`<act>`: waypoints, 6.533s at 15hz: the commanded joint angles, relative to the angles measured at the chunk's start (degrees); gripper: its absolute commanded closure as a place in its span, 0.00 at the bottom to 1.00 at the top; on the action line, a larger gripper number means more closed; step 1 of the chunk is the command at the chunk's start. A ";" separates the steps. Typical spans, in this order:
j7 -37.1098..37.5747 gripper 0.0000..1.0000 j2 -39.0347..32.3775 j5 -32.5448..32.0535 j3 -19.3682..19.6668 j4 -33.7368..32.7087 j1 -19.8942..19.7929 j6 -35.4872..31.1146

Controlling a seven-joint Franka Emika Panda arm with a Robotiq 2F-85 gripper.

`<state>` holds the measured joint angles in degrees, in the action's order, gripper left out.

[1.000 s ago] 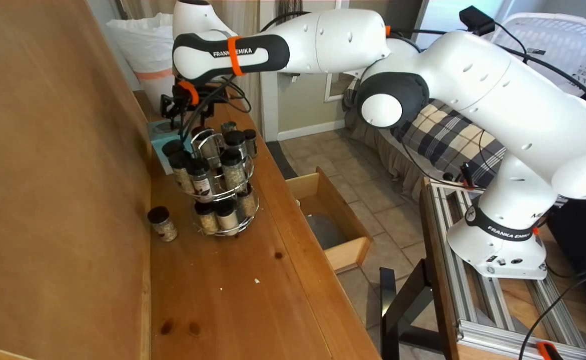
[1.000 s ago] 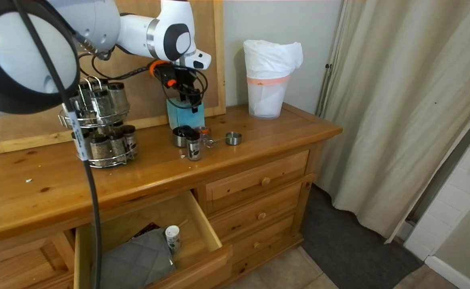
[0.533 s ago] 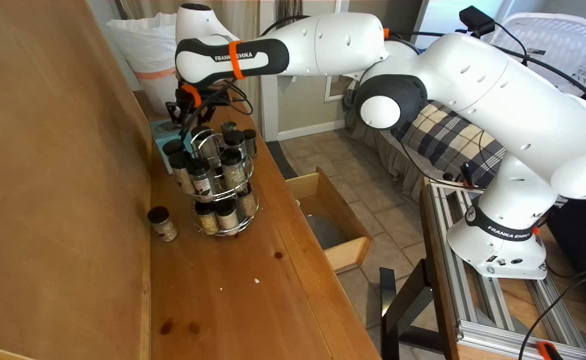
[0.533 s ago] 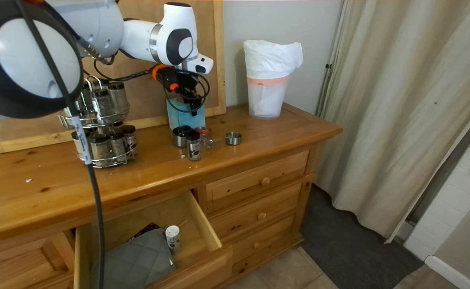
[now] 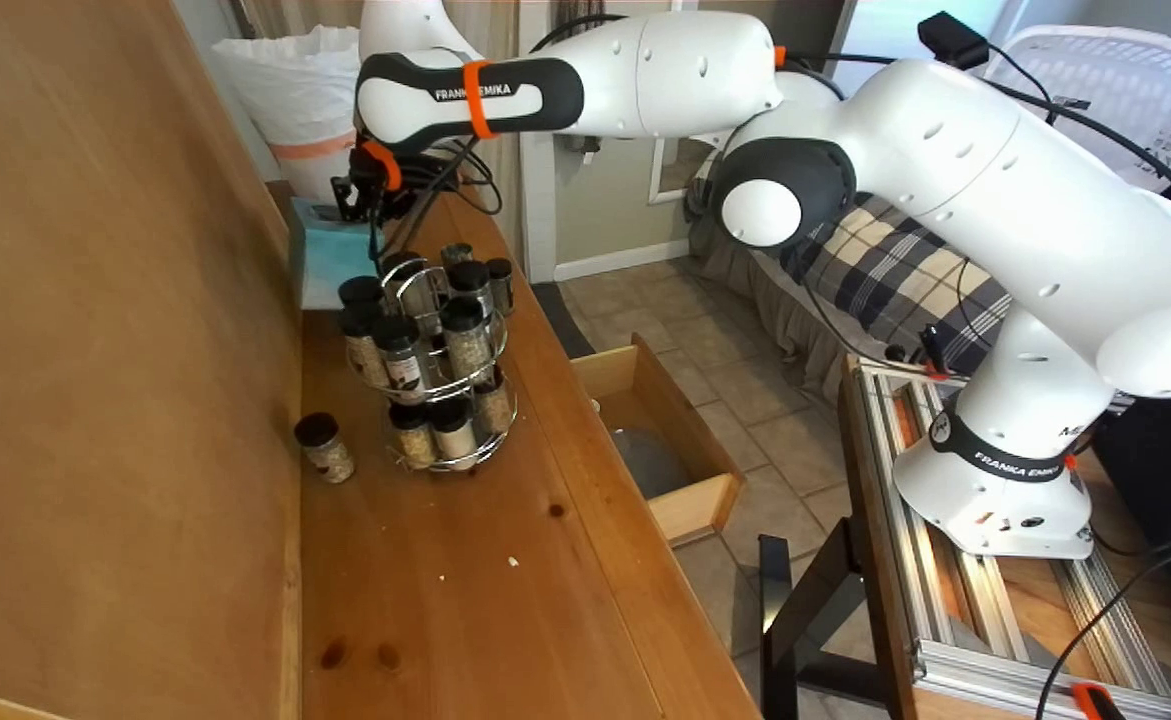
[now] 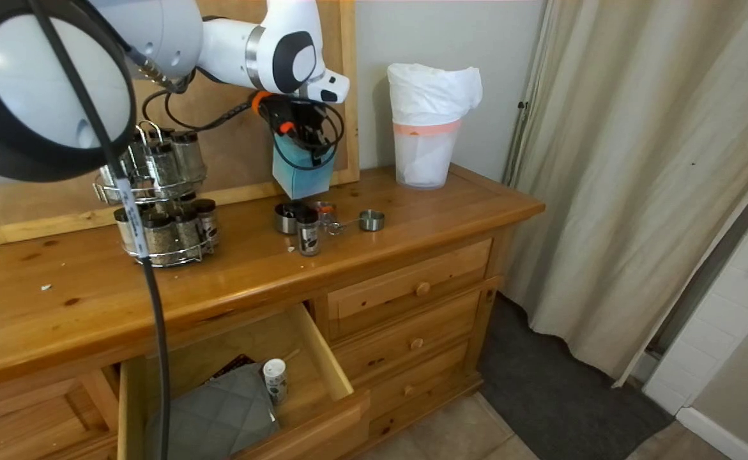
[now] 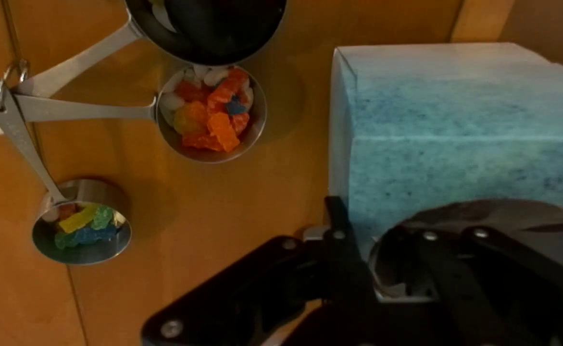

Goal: Move the tissue box to the left.

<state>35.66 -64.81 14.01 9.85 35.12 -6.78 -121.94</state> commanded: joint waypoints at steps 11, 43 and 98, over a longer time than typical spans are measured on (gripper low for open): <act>10.46 0.98 16.72 -0.53 2.17 14.24 3.14 2.18; 13.88 0.93 59.24 -45.11 -4.99 64.27 14.74 -7.51; -45.98 0.98 50.50 -8.19 -23.86 78.35 20.36 -19.34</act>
<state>-16.74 -17.24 10.43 -15.83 108.40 11.75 -135.75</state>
